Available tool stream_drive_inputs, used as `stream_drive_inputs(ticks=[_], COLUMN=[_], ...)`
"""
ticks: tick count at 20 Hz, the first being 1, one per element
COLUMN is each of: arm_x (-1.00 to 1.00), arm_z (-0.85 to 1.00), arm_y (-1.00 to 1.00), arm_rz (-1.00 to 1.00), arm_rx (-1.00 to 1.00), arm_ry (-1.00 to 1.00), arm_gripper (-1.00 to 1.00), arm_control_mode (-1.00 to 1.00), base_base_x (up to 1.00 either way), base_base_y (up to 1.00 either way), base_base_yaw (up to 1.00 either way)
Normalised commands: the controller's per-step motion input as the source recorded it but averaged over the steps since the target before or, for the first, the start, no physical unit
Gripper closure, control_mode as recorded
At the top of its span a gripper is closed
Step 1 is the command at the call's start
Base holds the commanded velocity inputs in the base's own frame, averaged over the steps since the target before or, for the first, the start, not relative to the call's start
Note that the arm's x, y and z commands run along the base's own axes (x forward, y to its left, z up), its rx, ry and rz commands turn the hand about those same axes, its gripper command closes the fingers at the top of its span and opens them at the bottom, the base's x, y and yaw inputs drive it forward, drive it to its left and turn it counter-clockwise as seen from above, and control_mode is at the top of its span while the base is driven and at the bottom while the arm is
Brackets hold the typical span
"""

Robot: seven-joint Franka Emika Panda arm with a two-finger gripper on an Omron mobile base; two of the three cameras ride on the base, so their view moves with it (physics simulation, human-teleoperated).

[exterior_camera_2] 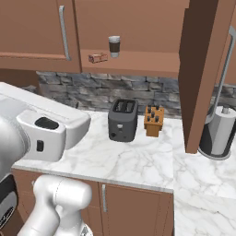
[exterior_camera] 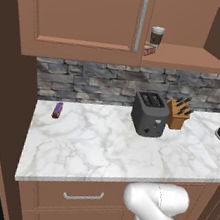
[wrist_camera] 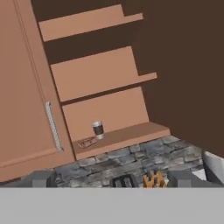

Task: Pick the bar soap and bar soap from the cabinet and place them on the counter.

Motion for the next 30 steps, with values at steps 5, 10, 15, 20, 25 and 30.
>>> stream_drive_inputs(ticks=[5,10,15,20,25,30], arm_x=[-0.18,-0.11,-0.15,0.00,0.02,0.48], arm_z=[0.09,0.07,0.03,0.00,0.00,-0.11], arm_y=[0.84,0.69,0.41,0.42,0.35,0.19], arm_rz=[0.02,0.00,0.04,0.03,0.00,0.00], arm_rx=[-0.07,-0.06,-0.02,-0.02,-0.02,-0.02], arm_ry=[-0.19,-0.16,-0.14,-0.12,-0.09,-0.01], arm_gripper=[-1.00,-1.00,-1.00,-1.00,-1.00,-1.00], arm_control_mode=[-1.00,-1.00,-1.00,-1.00,-1.00,-1.00], base_base_x=[0.00,0.00,0.00,0.00,0.00,0.00], base_base_y=[0.00,0.00,0.00,0.00,0.00,0.00], base_base_yaw=[0.00,0.00,0.00,0.00,0.00,0.00])
